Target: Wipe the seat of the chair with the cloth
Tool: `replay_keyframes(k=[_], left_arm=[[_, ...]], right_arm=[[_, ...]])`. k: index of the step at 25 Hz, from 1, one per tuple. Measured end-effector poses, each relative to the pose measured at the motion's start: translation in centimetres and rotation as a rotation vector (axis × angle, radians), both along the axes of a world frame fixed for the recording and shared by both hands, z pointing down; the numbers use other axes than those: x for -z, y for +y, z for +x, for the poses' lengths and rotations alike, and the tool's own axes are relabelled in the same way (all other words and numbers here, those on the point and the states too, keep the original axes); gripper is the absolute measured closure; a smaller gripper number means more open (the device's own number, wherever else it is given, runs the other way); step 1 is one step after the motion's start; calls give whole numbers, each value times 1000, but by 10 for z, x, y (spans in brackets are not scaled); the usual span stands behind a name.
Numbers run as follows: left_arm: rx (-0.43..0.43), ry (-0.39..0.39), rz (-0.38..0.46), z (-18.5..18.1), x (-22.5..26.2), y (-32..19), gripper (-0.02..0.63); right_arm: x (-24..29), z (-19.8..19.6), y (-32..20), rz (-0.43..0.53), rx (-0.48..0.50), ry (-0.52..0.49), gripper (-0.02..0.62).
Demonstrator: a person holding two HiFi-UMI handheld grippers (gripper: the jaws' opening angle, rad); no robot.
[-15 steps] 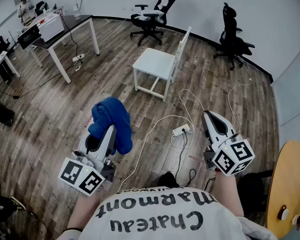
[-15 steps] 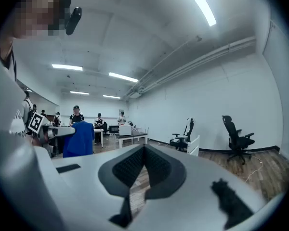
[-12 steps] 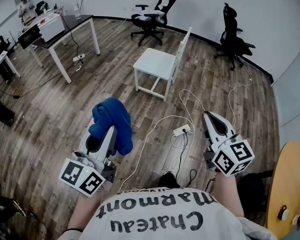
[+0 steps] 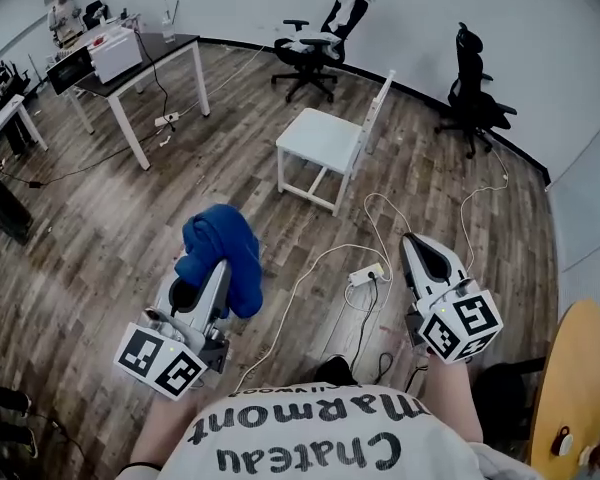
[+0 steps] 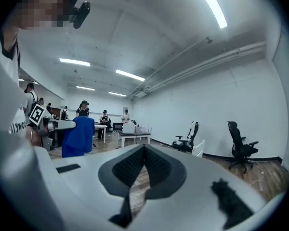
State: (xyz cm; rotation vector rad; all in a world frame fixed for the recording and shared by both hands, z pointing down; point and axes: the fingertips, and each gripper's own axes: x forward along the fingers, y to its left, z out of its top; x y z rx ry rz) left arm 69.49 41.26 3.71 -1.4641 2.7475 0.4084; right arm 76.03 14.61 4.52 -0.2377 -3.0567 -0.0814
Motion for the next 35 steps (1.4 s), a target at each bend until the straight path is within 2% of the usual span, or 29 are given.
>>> replay_keyframes(k=[7,15,20,24,29,35], left_arm=[[51,17,-7,-2,-6,26,532],[154,39,-16,-57,-18,43,532],[208,35,-7,-112,-8,47,532],[243,56,23,-168,-4,46,532],[265,56,17,-238,2,34,532],[257,50,-12,-288,-15,8,532]], right_arm=[[-9,-19,14,-49,6,1,581],[-26,-111,27,-65,124,39,581],[-24,-188,26,-76,195,9,581],[-24,-246,25,-38,251,13,581],[-23,-317,5,-41,252,39,581],[-46,-361,-16,-83,274,80,581]])
